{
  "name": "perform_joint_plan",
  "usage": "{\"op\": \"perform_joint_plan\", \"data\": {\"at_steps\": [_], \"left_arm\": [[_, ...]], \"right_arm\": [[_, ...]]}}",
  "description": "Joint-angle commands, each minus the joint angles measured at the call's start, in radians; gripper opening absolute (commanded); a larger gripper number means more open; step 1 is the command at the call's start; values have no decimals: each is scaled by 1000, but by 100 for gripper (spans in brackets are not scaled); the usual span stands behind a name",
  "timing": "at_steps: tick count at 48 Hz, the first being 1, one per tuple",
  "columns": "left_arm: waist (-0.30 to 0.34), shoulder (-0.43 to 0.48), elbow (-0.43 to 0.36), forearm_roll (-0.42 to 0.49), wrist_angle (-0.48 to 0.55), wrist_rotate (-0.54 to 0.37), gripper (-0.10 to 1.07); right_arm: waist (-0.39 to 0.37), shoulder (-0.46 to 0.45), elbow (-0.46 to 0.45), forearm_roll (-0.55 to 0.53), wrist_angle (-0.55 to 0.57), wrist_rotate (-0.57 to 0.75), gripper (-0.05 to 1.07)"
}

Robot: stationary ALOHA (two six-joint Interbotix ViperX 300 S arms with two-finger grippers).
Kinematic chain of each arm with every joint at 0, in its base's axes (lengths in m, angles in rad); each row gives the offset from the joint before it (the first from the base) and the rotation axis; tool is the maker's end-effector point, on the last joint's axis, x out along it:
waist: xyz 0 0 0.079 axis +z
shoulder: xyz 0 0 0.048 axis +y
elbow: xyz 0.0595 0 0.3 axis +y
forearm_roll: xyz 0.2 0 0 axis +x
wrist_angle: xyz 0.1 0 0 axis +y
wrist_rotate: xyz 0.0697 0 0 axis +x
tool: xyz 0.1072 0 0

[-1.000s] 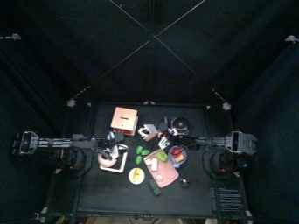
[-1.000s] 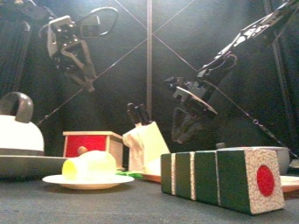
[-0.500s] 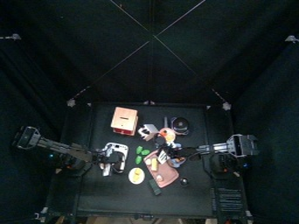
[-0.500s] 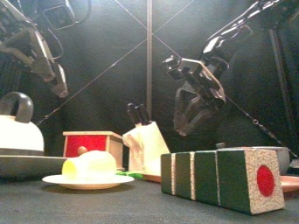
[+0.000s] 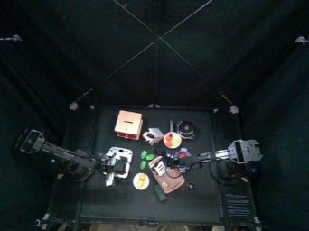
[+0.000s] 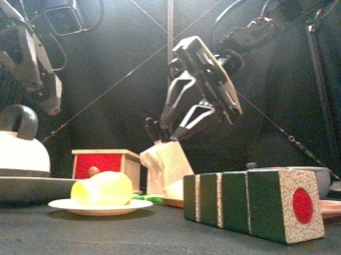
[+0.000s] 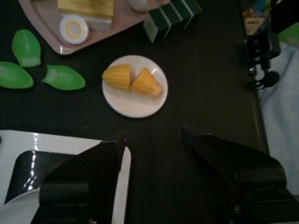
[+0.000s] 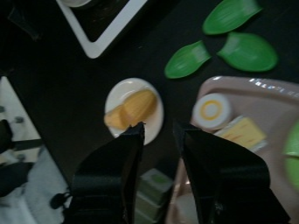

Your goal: Grab corn top

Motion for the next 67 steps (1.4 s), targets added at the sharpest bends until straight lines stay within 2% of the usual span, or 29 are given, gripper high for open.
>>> {"op": "perform_joint_plan", "data": {"at_steps": [1, 10, 19, 28, 37, 51, 67], "left_arm": [[0, -37, -15, 0, 14, 0, 88], [0, -91, 17, 14, 28, 2, 88], [0, -92, 29, 17, 23, 2, 88], [0, -84, 31, 15, 21, 2, 88], [0, -75, 35, 15, 21, 2, 88], [3, -72, 38, 15, 18, 2, 88], [12, -72, 44, 17, 18, 2, 88]], "right_arm": [[5, 26, -87, 75, 8, -2, 74], [14, 86, -198, 120, 123, 0, 84], [15, 161, -313, 129, 259, 2, 99], [18, 250, -426, 112, 382, 0, 100], [17, 287, -508, 49, 522, 2, 100], [8, 336, -552, 57, 549, 2, 100], [-11, 350, -552, 37, 561, 0, 100]]}}
